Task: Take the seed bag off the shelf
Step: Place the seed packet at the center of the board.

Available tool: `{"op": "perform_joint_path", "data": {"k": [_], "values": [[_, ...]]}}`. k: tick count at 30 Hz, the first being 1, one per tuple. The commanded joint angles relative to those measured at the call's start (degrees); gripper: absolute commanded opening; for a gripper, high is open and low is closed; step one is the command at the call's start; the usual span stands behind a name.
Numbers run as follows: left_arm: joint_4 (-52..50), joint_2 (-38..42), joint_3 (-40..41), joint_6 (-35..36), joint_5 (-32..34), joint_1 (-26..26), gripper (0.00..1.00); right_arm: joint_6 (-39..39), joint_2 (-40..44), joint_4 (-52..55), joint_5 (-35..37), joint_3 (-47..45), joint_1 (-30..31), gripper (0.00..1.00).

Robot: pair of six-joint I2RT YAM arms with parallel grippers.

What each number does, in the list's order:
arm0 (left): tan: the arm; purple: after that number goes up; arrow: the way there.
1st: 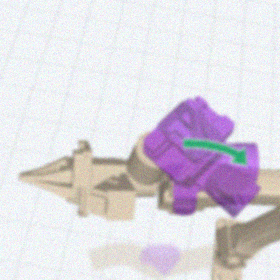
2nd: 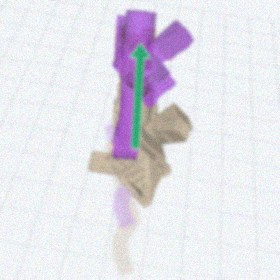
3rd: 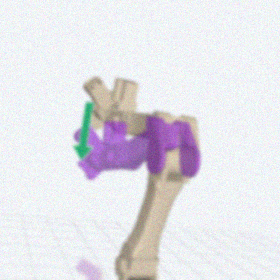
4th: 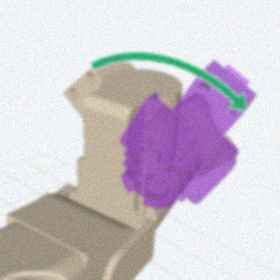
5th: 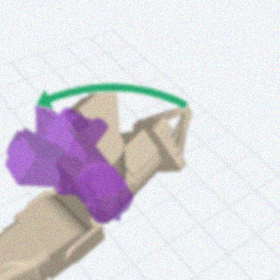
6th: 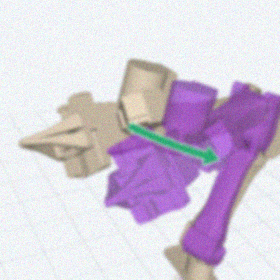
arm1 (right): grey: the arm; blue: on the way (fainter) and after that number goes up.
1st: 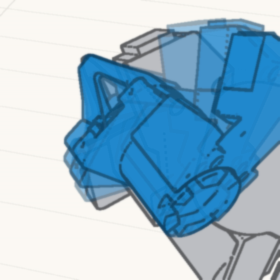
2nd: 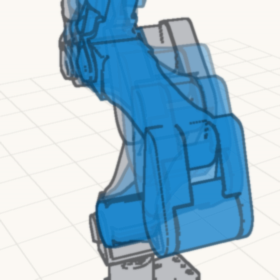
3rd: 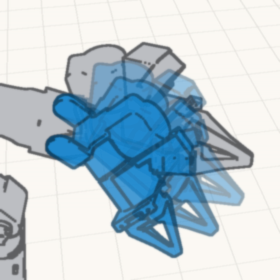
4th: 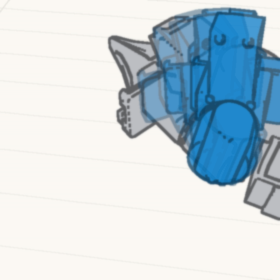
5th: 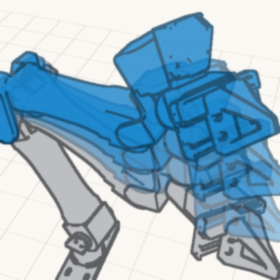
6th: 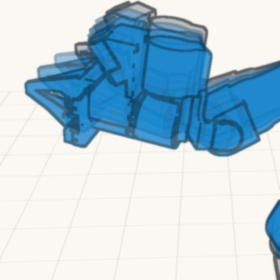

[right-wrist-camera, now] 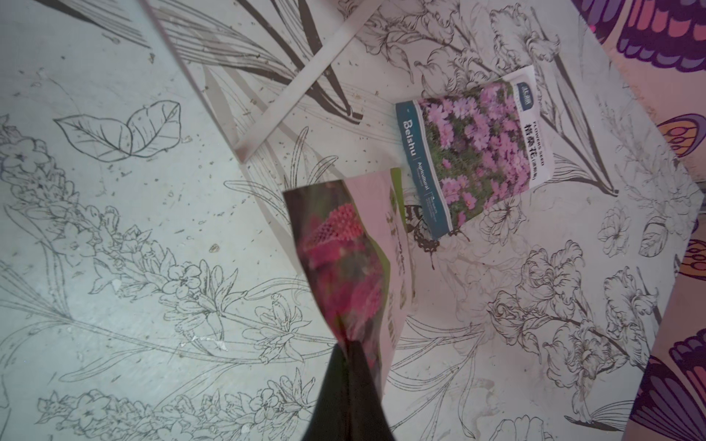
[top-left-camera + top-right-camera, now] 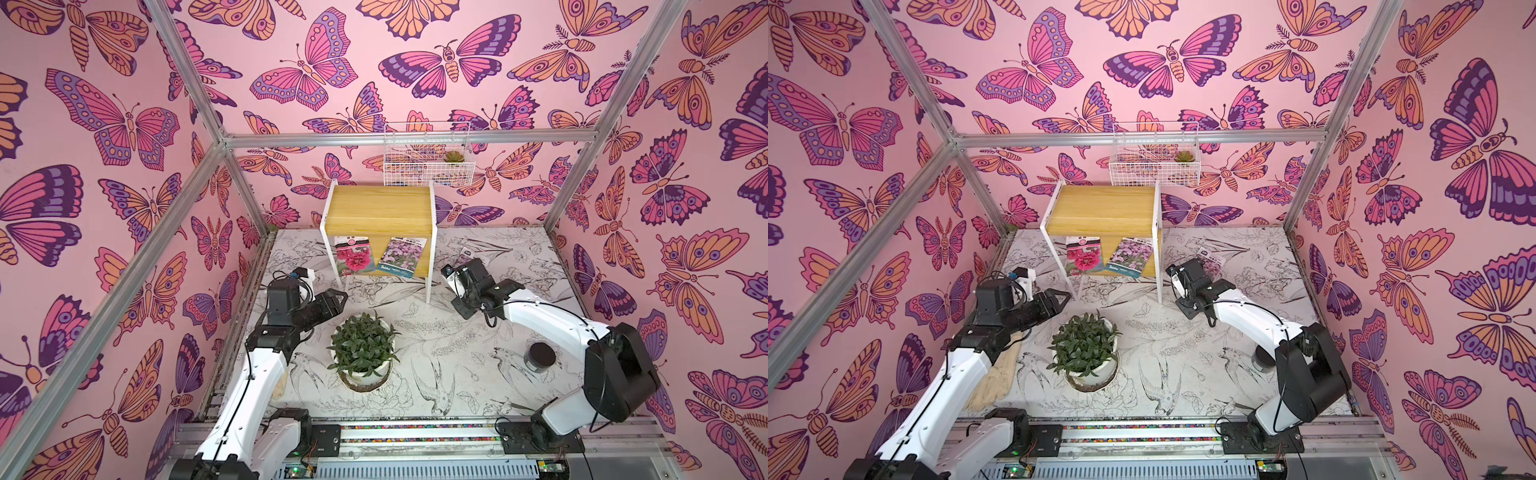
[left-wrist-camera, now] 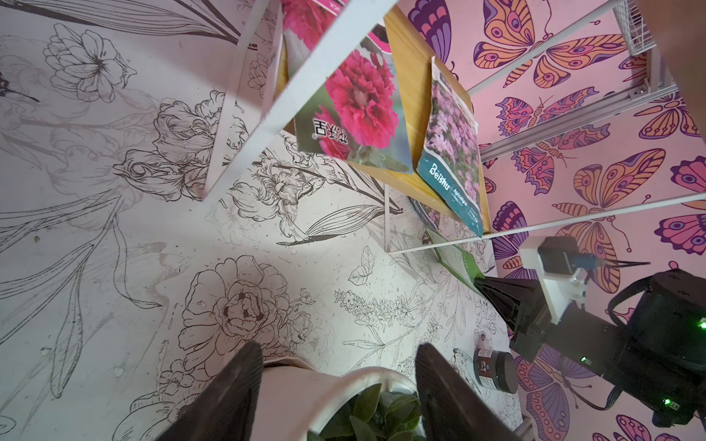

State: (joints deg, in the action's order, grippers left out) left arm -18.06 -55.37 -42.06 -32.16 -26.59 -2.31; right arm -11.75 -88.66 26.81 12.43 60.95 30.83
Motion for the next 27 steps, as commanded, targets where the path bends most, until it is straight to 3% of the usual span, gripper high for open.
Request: {"op": "perform_joint_path", "data": {"k": [1, 5, 9, 15, 19, 21, 23, 27], "values": [[0.5, 0.4, 1.0, 0.8, 0.0, -0.1, 0.67, 1.9, -0.8, 2.9, -4.0, -1.0, -0.3, 0.00], [0.5, 1.2, 1.1, 0.7, 0.7, 0.0, 0.67, 3.2, 0.3, 6.2, -7.0, -0.9, -0.2, 0.29], [0.5, 0.9, 0.9, 0.5, 1.0, -0.1, 0.67, 4.8, 3.1, 7.4, -9.9, -1.3, -0.2, 0.43], [0.5, 0.7, 0.7, 0.8, 0.8, 0.0, 0.67, 6.7, 16.7, 10.3, -11.0, 0.5, 3.5, 0.41], [0.5, 0.3, 0.2, 1.1, 0.8, -0.1, 0.67, 4.8, 26.2, 11.6, -1.4, 11.3, 19.0, 0.47], [0.5, -0.2, -0.4, 1.2, 0.6, 0.0, 0.67, 2.5, 24.8, 10.6, -0.3, 18.7, 24.5, 0.48], [0.5, -0.7, -1.0, 1.2, 0.9, 0.0, 0.67, 0.3, 19.7, 9.3, -2.7, 24.8, 24.8, 0.50], [-0.1, -0.7, -1.5, 1.2, 1.5, 0.0, 0.68, -5.8, 2.3, 11.0, -2.7, 38.0, 24.9, 0.42]]}}
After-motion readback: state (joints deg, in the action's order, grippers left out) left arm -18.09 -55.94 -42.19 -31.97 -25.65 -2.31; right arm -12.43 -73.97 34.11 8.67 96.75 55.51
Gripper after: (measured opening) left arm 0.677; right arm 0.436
